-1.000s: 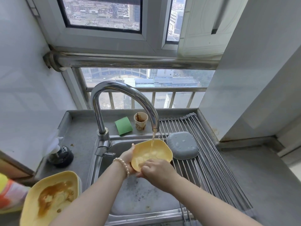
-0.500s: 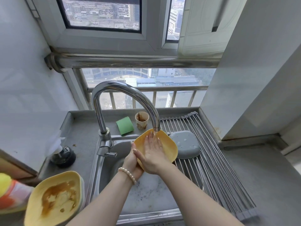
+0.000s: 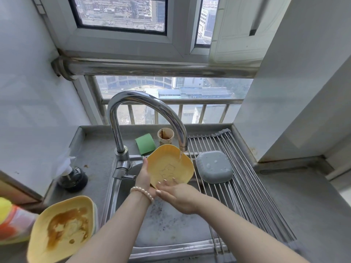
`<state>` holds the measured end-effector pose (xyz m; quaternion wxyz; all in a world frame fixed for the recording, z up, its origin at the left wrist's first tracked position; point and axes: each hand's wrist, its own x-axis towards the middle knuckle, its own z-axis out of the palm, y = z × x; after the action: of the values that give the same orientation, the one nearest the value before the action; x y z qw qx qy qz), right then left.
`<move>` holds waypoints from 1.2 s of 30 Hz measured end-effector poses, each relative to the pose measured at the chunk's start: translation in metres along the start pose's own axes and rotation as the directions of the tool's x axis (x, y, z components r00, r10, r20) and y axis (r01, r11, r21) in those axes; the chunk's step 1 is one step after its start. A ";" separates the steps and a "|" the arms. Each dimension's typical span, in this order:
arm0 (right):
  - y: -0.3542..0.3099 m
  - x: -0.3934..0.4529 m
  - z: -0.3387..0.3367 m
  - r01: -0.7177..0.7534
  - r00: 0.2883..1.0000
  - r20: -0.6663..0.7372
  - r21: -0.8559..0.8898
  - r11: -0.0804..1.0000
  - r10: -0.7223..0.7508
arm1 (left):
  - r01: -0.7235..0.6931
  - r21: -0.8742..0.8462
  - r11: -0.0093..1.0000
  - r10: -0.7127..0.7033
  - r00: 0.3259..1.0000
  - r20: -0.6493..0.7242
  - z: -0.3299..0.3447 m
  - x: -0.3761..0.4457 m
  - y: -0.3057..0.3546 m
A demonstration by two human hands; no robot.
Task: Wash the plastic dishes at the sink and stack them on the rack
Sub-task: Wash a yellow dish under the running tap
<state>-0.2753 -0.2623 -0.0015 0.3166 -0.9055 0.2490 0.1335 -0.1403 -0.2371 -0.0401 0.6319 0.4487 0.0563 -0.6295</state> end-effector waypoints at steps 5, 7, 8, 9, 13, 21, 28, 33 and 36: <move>0.003 0.002 0.003 -0.072 0.992 -0.123 -0.275 0.959 0.040 | 0.012 -0.021 1.000 -0.014 0.994 -0.110 -0.001 0.004 0.000; 0.001 0.012 0.006 -0.222 0.961 -0.215 -0.240 0.945 0.171 | 0.015 -0.011 1.000 -0.016 0.996 -0.088 0.006 -0.002 -0.004; 0.000 0.015 0.008 -0.280 0.945 -0.231 -0.196 0.940 0.233 | 0.008 0.002 1.000 -0.008 0.998 -0.064 0.008 -0.005 -0.007; 0.000 0.020 0.009 -0.311 0.935 -0.229 -0.156 0.937 0.272 | 0.001 0.017 1.000 -0.001 0.999 -0.043 0.009 -0.006 -0.008; 0.000 0.027 0.008 -0.274 0.945 -0.212 -0.102 0.956 0.249 | 0.006 0.004 1.000 -0.006 0.999 0.051 0.005 -0.010 -0.005; -0.001 0.029 0.015 0.009 0.986 -0.165 -0.174 0.985 -0.038 | 0.089 -0.009 0.996 -0.087 0.992 0.090 0.001 -0.014 -0.007; -0.008 0.018 0.046 0.150 0.911 -0.401 0.107 0.983 -0.095 | 0.008 0.081 0.997 -0.011 0.999 0.042 -0.004 -0.010 0.006; 0.015 0.015 0.061 0.170 0.809 -0.565 -0.042 0.985 -0.164 | -0.132 0.163 0.978 0.138 0.990 -0.026 -0.004 -0.011 0.013; 0.026 0.016 0.064 0.133 0.686 -0.701 -0.143 0.981 -0.195 | -0.194 0.183 0.964 0.216 0.971 -0.105 -0.001 -0.014 0.009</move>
<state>-0.2806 -0.2450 -0.0696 0.1699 -0.9172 0.2643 -0.2450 -0.1344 -0.2281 -0.0275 0.6479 0.5431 -0.0058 -0.5340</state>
